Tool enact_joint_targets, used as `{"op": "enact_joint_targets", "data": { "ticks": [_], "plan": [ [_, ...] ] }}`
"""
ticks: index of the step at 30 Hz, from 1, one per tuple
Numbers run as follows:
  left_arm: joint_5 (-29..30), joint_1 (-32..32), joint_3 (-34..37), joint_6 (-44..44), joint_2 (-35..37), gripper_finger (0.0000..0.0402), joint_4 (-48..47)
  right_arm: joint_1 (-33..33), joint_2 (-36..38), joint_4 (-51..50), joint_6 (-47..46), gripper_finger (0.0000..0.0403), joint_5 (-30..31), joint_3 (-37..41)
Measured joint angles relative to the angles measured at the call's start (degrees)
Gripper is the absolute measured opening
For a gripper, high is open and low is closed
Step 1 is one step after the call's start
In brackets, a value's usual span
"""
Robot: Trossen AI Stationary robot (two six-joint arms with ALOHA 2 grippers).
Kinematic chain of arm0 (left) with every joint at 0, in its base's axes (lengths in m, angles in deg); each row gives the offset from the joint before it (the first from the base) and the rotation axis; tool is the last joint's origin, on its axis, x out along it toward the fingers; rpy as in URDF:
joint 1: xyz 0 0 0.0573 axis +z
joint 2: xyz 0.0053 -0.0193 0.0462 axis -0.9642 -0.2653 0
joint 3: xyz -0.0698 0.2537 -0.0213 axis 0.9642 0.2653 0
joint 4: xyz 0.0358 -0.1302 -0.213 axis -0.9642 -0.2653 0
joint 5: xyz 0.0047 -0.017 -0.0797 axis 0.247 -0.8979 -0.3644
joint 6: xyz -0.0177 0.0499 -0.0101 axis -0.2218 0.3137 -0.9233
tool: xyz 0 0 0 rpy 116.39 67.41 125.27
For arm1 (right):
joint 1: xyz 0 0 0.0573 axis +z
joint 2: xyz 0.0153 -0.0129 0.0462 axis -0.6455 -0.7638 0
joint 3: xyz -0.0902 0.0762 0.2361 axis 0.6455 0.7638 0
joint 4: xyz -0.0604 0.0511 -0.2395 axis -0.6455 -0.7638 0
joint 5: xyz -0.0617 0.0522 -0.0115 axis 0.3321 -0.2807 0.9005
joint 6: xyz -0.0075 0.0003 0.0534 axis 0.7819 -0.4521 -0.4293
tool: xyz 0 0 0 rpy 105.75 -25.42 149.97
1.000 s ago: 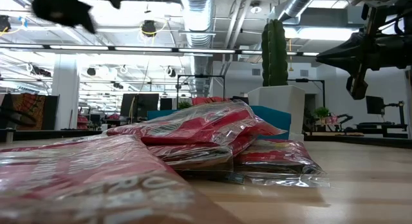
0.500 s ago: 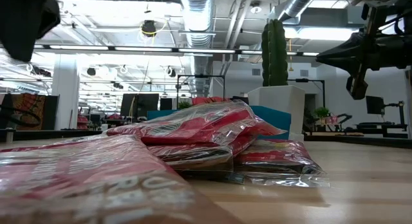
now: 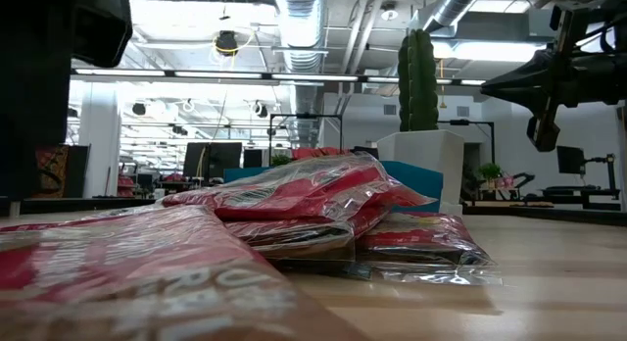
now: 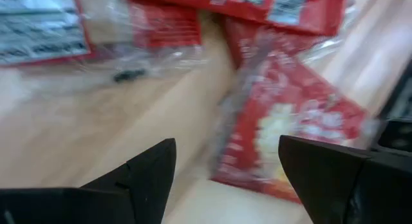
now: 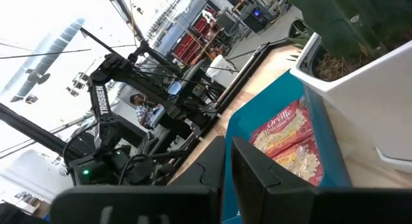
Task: Sort popcorn bags into baskets
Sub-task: Put the popcorn bag into the blue bin
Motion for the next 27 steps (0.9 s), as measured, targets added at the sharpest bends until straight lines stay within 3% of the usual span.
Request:
{"op": "enact_joint_targets", "data": {
  "ticks": [5, 10, 18, 27],
  "plan": [
    [-2.42, 0.76, 0.08, 2.96, -1.82, 0.0261, -1.05, 0.00, 0.01, 0.37, -0.04, 0.0052, 0.06, 0.00],
    [-7.58, 1.72, -0.07, 7.33, -5.22, 0.0261, 9.05, 0.00, -0.01, 0.52, -0.15, 0.0052, 0.19, 0.00],
    [-8.96, 2.85, -0.11, 10.57, -6.53, 0.0260, 6.68, 0.00, 0.01, 0.58, -0.11, 0.0052, 0.19, 0.00],
    [-15.44, 5.83, -0.09, 17.74, -9.14, 0.0215, 11.51, 0.00, 0.00, 0.65, 0.09, 0.0052, 0.11, 0.00]
  ]
}}
